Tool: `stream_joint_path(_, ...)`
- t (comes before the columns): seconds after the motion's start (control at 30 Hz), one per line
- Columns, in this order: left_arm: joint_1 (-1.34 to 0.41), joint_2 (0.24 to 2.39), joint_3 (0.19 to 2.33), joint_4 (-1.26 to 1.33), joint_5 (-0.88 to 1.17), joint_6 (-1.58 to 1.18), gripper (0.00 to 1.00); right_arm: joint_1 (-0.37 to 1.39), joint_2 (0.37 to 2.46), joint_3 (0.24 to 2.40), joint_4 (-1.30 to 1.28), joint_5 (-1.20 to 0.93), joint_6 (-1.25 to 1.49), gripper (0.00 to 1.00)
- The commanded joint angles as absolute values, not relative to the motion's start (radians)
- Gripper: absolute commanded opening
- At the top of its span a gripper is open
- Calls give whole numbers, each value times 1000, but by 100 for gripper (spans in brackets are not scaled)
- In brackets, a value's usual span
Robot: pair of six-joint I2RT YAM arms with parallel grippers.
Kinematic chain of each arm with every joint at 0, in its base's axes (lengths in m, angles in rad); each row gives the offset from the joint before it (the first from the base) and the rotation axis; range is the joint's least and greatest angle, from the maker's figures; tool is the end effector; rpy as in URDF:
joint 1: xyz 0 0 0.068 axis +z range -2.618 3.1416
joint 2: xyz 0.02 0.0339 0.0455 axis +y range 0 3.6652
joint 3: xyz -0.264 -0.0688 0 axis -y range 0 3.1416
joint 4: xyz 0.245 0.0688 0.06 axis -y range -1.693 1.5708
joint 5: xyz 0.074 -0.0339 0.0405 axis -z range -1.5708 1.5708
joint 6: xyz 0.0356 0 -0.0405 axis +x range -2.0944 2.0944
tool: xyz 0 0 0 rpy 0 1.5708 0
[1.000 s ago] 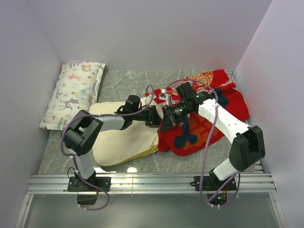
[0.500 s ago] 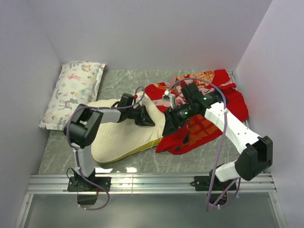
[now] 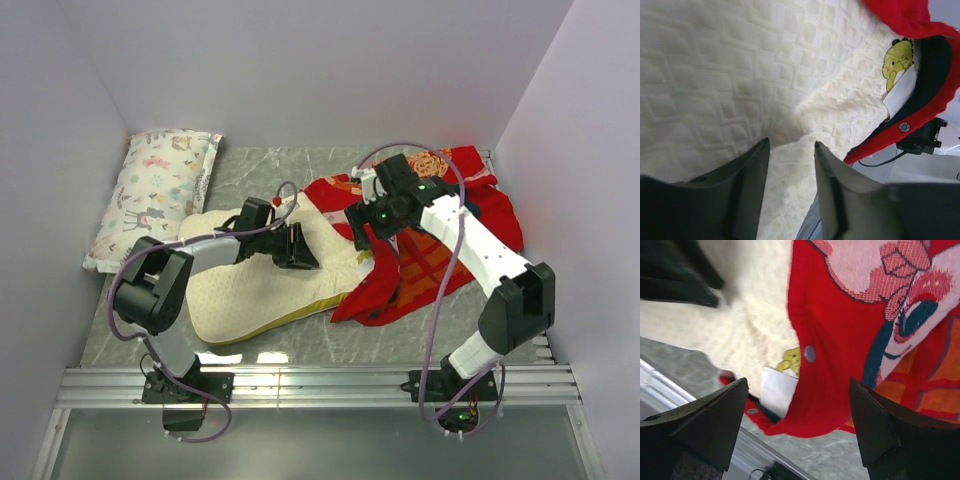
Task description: Put the pillow into the pillowcase
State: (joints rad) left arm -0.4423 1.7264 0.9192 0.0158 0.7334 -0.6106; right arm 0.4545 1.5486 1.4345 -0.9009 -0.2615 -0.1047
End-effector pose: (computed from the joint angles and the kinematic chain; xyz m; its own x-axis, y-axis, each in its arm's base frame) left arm 0.3009 -0.1689 0.1674 -0.9528 -0.0200 -0.3028 0.2403 0.5597 -0.7931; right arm 0.2849 0.1494 0.3171 -0.7019 -0.4553 -0.5477 -0.6234 0.7647 0.1633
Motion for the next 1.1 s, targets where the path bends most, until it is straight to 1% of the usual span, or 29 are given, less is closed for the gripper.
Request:
stream_joint_path(0.0, -440, 1661, 950, -8, 718, -560, 49, 500, 1571, 1447, -951, -97, -140, 88)
stream_joint_path(0.03, -440, 1654, 948, -8, 718, -558, 52, 505, 1592, 1439, -966, -53, -150, 87)
stream_joint_path(0.07, -439, 1637, 943, 27, 722, -560, 52, 508, 1603, 1422, -969, -42, -152, 84)
stream_joint_path(0.1, -440, 1628, 936, 75, 730, -564, 53, 508, 1611, 1414, -971, -41, -153, 78)
stream_joint_path(0.13, -440, 1618, 913, 106, 742, -571, 54, 508, 1618, 1410, -971, -41, -152, 59)
stream_joint_path(0.17, -442, 1606, 896, 145, 773, -590, 54, 505, 1614, 1405, -966, -78, -149, 49)
stream_joint_path(0.2, -446, 1580, 875, 282, 799, -610, 54, 497, 1606, 1408, -959, -106, -141, 38)
stream_joint_path(0.23, -451, 1565, 827, 357, 814, -636, 55, 492, 1588, 1413, -953, -141, -126, 18)
stream_joint_path(0.27, -462, 1554, 810, 438, 834, -699, 54, 488, 1582, 1431, -945, -178, -121, 9)
stream_joint_path(0.3, -497, 1558, 804, 493, 844, -728, 53, 482, 1575, 1443, -943, -277, -118, 3)
stream_joint_path(0.33, -517, 1572, 807, 603, 851, -812, 50, 465, 1566, 1454, -931, -325, -100, 0)
stream_joint_path(0.37, -535, 1610, 808, 671, 867, -860, 47, 454, 1559, 1471, -925, -377, -89, 0)
stream_joint_path(0.4, -575, 1632, 813, 722, 864, -903, 45, 448, 1552, 1477, -914, -473, -80, 0)
stream_joint_path(0.43, -593, 1653, 824, 774, 855, -938, 42, 439, 1539, 1483, -902, -503, -54, 0)
stream_joint_path(0.47, -607, 1679, 827, 876, 845, -1027, 37, 436, 1534, 1488, -879, -538, -48, 0)
stream_joint_path(0.5, -630, 1742, 834, 953, 835, -1082, 35, 434, 1531, 1494, -876, -560, -41, 0)
stream_joint_path(0.53, -640, 1782, 842, 1018, 831, -1141, 30, 430, 1522, 1494, -870, -592, -22, 0)
stream_joint_path(0.57, -646, 1822, 850, 1149, 827, -1264, 28, 417, 1513, 1479, -850, -613, -12, 0)
stream_joint_path(0.6, -656, 1901, 859, 1202, 821, -1320, 27, 408, 1502, 1464, -836, -635, -3, 0)
stream_joint_path(0.7, -667, 2012, 926, 1308, 792, -1459, 25, 377, 1447, 1398, -761, -733, 70, 0)
stream_joint_path(0.77, -667, 2080, 957, 1333, 767, -1537, 24, 377, 1399, 1358, -688, -797, 148, 0)
stream_joint_path(0.87, -661, 2098, 980, 1127, 698, -1478, 21, 399, 1347, 1330, -571, -848, 314, 0)
stream_joint_path(0.9, -649, 2100, 983, 921, 672, -1445, 22, 422, 1339, 1338, -552, -850, 369, 0)
stream_joint_path(0.93, -643, 2105, 988, 834, 655, -1378, 22, 431, 1341, 1359, -526, -850, 396, 0)
stream_joint_path(1.0, -631, 2106, 1002, 665, 611, -1301, 19, 457, 1342, 1374, -485, -844, 492, 0)
stream_joint_path(1.03, -629, 2099, 1008, 485, 583, -1211, 15, 466, 1345, 1391, -467, -839, 523, 0)
stream_joint_path(1.07, -629, 2083, 1011, 422, 516, -1177, 15, 482, 1344, 1399, -441, -835, 552, 0)
